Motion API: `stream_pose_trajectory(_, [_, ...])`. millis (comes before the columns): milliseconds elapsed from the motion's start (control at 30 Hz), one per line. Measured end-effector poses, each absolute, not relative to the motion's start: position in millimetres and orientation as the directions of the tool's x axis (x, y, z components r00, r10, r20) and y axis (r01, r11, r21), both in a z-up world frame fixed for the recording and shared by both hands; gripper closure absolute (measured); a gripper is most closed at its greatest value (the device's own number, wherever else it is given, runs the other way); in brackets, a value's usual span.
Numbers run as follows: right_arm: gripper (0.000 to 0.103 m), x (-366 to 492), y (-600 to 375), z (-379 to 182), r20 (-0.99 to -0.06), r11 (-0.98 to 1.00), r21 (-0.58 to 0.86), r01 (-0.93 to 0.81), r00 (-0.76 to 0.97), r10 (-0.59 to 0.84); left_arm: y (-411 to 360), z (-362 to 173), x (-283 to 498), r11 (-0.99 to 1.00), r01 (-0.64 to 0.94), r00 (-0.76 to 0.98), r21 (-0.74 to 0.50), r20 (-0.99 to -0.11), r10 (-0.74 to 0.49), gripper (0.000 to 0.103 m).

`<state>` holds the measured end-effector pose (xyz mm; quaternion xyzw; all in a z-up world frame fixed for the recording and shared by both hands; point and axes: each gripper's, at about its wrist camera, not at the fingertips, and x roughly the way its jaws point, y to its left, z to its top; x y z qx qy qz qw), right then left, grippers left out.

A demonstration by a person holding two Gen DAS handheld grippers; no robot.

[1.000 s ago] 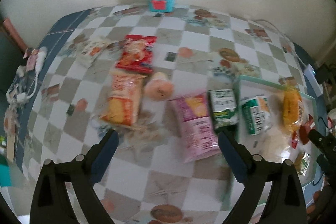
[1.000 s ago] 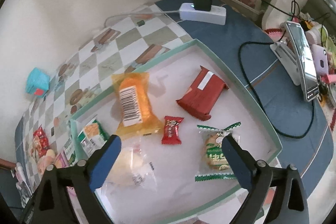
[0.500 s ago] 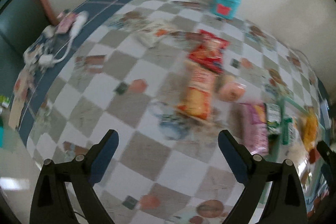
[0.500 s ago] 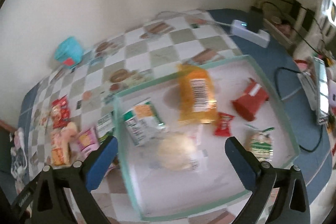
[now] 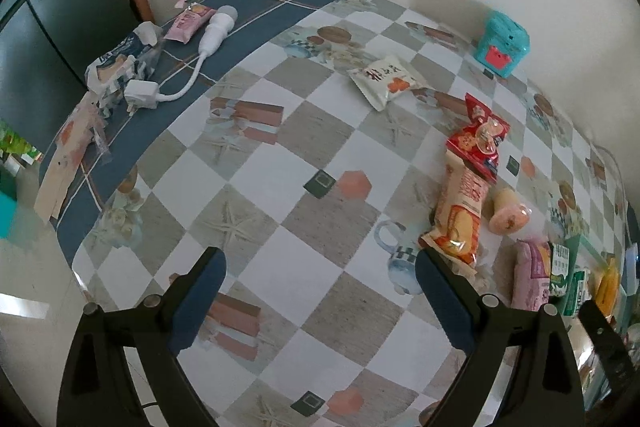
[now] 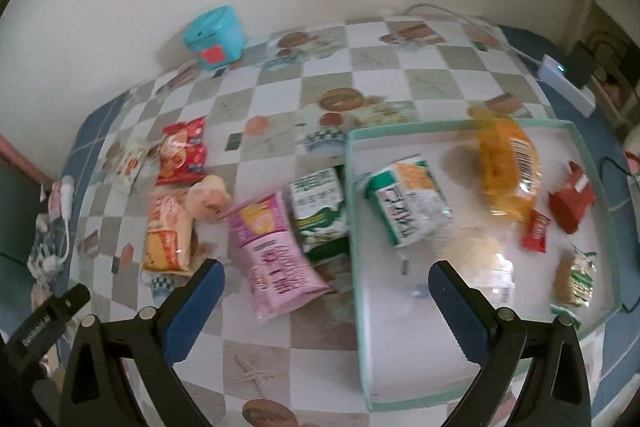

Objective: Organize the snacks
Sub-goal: 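Move both open tools back over the snack pile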

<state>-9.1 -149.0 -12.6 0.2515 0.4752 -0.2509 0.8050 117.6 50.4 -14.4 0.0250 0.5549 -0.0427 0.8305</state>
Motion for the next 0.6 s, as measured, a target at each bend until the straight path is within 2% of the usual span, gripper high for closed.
stream_pose_trajectory(600, [0.000,26.2,-132.7,-39.9,-0.904,0.795,0.179,0.579,0.416,-0.099,33.4,-31.8,133.2,0.992,0.128,0.335,-0.018,-0.940,-0.060,0.007])
